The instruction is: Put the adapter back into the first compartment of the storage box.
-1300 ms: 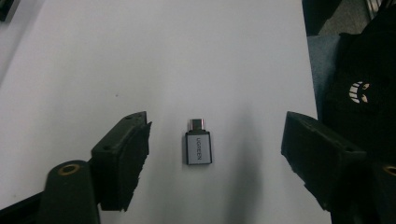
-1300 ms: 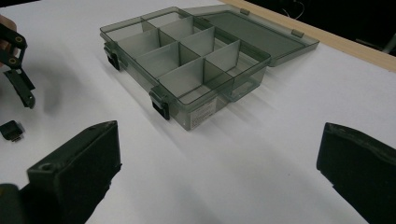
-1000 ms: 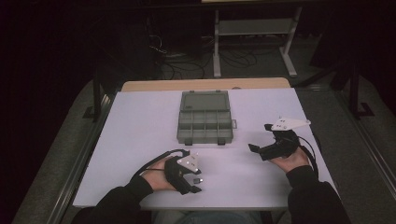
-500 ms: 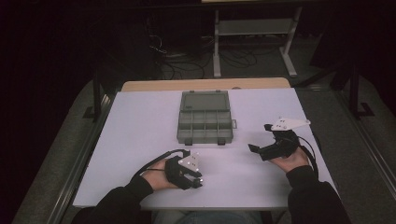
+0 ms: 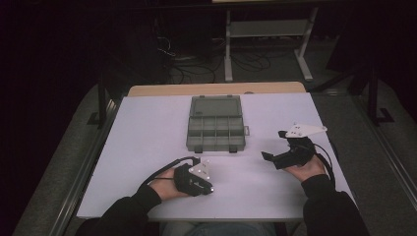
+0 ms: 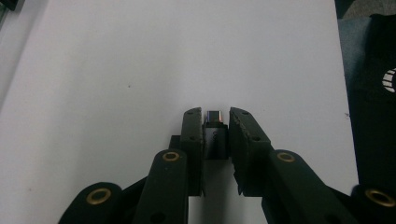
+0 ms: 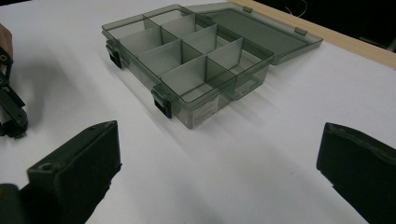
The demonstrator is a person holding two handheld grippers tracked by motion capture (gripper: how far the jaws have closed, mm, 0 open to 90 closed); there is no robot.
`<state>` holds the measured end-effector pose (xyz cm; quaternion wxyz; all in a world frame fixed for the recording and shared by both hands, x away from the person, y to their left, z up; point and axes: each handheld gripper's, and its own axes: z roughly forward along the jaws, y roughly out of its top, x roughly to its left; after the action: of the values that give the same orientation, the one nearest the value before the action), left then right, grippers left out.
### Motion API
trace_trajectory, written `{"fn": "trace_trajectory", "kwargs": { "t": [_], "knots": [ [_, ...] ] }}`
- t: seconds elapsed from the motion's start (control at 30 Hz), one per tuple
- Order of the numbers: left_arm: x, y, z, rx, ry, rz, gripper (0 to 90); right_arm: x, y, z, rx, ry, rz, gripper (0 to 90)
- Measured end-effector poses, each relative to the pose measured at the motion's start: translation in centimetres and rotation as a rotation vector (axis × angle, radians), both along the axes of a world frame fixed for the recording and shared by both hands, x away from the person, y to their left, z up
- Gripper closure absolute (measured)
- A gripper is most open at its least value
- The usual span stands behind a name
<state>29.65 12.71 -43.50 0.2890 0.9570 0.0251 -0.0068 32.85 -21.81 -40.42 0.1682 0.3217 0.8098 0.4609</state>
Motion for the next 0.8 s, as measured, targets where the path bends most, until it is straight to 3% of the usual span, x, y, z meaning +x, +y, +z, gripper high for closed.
{"fn": "trace_trajectory", "kwargs": {
  "t": [0.6, 0.8],
  "knots": [
    [0.8, 1.1, 1.1, -0.033, 0.016, 0.020, 76.0, 0.0, 0.0, 0.0, -0.003, 0.006, 0.001, 0.0],
    [1.4, 2.3, 2.2, -0.074, 0.020, 0.048, 76.0, 0.0, 0.0, 0.0, -0.001, 0.005, 0.002, 0.0]
  ]
}}
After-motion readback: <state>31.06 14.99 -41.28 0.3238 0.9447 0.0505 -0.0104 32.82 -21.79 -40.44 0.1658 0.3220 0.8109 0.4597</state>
